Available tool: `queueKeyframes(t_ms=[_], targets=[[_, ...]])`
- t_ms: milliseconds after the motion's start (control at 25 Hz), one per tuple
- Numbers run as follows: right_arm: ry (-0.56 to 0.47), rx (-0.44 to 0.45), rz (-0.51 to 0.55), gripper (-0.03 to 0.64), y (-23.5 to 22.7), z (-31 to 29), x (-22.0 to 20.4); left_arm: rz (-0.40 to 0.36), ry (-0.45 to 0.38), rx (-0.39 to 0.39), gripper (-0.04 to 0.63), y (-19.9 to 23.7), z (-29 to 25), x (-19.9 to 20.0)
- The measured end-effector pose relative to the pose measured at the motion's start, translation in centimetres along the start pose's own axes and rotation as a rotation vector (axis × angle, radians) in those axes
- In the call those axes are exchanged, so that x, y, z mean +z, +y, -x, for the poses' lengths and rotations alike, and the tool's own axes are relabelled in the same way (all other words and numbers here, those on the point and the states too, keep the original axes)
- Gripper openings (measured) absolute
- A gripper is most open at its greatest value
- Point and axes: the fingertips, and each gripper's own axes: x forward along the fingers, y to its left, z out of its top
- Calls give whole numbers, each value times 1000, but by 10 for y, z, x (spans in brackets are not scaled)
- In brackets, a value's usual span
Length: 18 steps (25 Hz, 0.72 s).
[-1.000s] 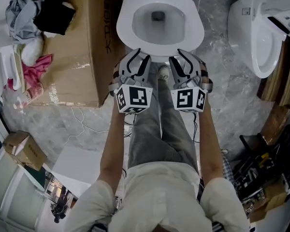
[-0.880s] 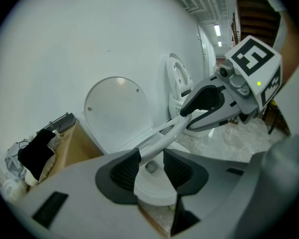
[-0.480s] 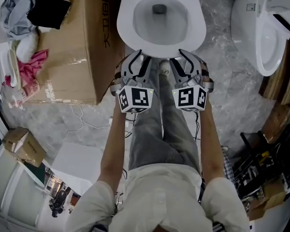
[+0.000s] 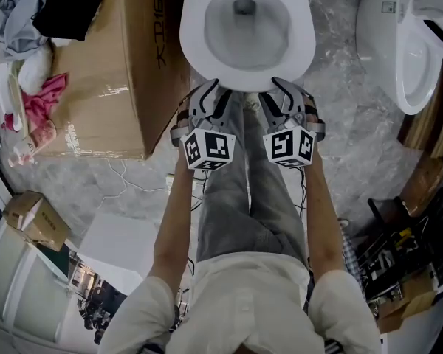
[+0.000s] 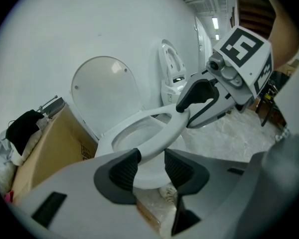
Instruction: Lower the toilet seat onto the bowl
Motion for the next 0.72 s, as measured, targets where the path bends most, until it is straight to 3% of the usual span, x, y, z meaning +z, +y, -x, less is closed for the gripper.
queueKeyframes(t_ms=[720], targets=[[110,72,-17,216,37,-39,-52,12,107,-56,183,-28,-32,-54]])
